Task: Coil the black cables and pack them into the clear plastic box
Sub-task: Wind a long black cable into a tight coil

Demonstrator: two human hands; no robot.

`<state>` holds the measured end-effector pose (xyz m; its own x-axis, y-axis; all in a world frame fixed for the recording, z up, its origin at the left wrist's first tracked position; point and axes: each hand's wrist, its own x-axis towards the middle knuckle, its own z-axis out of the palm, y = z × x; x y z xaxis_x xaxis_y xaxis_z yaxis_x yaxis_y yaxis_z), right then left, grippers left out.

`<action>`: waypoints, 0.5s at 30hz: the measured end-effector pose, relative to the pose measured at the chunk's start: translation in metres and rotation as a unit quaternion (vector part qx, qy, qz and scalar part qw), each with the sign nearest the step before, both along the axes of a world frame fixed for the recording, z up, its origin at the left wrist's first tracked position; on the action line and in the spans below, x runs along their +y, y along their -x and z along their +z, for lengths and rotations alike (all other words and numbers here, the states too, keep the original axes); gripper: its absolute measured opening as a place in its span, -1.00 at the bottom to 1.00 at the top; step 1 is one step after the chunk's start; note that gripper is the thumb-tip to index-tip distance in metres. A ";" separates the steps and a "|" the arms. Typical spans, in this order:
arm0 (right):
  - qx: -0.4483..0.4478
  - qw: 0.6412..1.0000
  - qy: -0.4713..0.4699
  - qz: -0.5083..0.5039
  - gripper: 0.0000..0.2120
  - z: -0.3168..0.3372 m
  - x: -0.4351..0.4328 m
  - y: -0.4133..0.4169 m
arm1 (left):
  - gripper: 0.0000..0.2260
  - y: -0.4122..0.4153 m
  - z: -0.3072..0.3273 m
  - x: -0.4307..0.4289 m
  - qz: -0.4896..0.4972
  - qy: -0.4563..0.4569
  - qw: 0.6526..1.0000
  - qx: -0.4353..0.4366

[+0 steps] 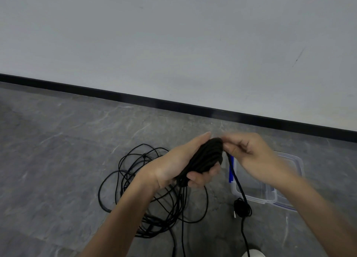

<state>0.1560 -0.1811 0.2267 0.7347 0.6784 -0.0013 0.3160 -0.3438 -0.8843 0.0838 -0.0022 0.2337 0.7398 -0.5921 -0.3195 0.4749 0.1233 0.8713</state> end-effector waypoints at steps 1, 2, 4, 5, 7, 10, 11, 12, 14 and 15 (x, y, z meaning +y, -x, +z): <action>0.004 1.000 0.011 0.003 -0.62 -0.001 0.001 0.001 | -0.44 0.000 0.000 0.001 0.004 0.021 1.000 0.004; 0.011 1.000 0.014 0.003 -0.62 -0.002 0.002 0.002 | -0.44 -0.001 0.000 0.001 0.010 0.040 0.999 0.005; 0.050 0.999 -0.004 0.005 -0.60 -0.002 0.006 0.006 | -0.44 -0.002 -0.001 0.003 0.026 0.084 0.996 0.001; 0.073 0.997 -0.017 0.014 -0.56 -0.002 0.008 0.009 | -0.42 -0.003 -0.001 0.003 0.034 0.108 0.994 -0.003; 0.097 0.994 -0.029 0.029 -0.47 -0.006 0.012 0.013 | -0.40 -0.004 -0.001 0.004 0.045 0.151 0.987 -0.016; 0.111 0.993 -0.034 0.009 -0.52 -0.008 0.016 0.015 | -0.47 -0.003 0.000 0.005 0.069 0.192 0.979 -0.029; 0.121 0.992 -0.034 -0.003 -0.58 -0.007 0.017 0.015 | -0.53 -0.002 -0.001 0.006 0.082 0.198 0.976 -0.036; 0.130 0.991 -0.033 -0.012 -0.65 -0.005 0.018 0.015 | -0.58 -0.001 0.000 0.007 0.094 0.201 0.974 -0.044; 0.134 0.990 -0.024 -0.024 -0.71 -0.004 0.018 0.015 | -0.68 -0.001 0.000 0.006 0.108 0.203 0.972 -0.050; 0.132 0.991 -0.014 -0.024 -0.72 -0.004 0.018 0.015 | -0.71 -0.001 0.001 0.006 0.116 0.203 0.971 -0.050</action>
<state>0.1412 -0.1631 0.2224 0.7430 0.6452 -0.1782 0.0571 -0.3263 -0.9435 0.0846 0.0041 0.2343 0.8838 -0.4677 -0.0140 0.3081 0.5591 0.7697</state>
